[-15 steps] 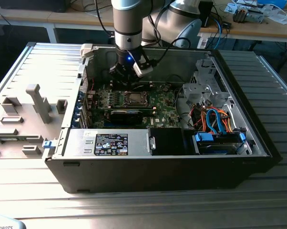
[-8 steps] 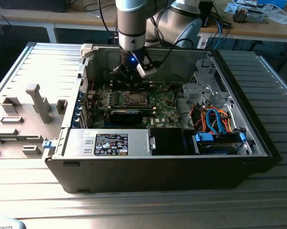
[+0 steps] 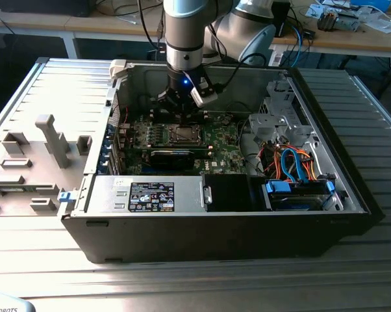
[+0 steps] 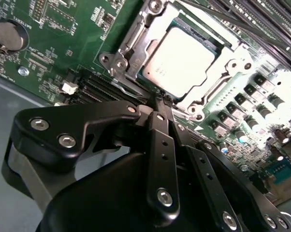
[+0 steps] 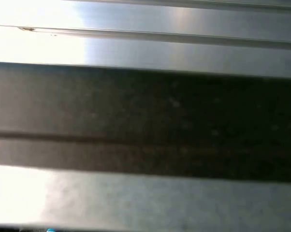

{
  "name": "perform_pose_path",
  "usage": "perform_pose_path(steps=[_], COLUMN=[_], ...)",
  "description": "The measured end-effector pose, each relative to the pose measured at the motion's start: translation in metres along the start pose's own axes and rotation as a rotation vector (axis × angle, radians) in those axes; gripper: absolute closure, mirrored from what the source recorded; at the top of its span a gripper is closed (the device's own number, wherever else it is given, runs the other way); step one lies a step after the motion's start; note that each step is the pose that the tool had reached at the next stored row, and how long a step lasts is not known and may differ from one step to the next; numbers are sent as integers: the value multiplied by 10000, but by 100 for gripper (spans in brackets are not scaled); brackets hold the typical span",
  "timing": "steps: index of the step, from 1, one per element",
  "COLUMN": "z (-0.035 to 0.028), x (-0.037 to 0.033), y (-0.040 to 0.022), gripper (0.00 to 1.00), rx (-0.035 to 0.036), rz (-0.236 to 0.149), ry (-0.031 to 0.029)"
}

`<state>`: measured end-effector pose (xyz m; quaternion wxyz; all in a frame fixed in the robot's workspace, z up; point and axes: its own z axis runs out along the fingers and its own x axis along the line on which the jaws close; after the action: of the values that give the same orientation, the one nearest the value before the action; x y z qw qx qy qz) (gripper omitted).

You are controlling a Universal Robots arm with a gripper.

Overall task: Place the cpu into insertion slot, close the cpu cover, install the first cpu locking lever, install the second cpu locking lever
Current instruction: 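Install the first cpu locking lever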

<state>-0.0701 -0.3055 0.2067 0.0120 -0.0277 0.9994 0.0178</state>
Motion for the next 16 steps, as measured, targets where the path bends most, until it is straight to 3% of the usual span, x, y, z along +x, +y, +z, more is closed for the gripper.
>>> perform_pose_path(steps=[16], z=[52], x=[-211], y=[-15], gripper=[89], rx=[3], rz=[2], ry=[42])
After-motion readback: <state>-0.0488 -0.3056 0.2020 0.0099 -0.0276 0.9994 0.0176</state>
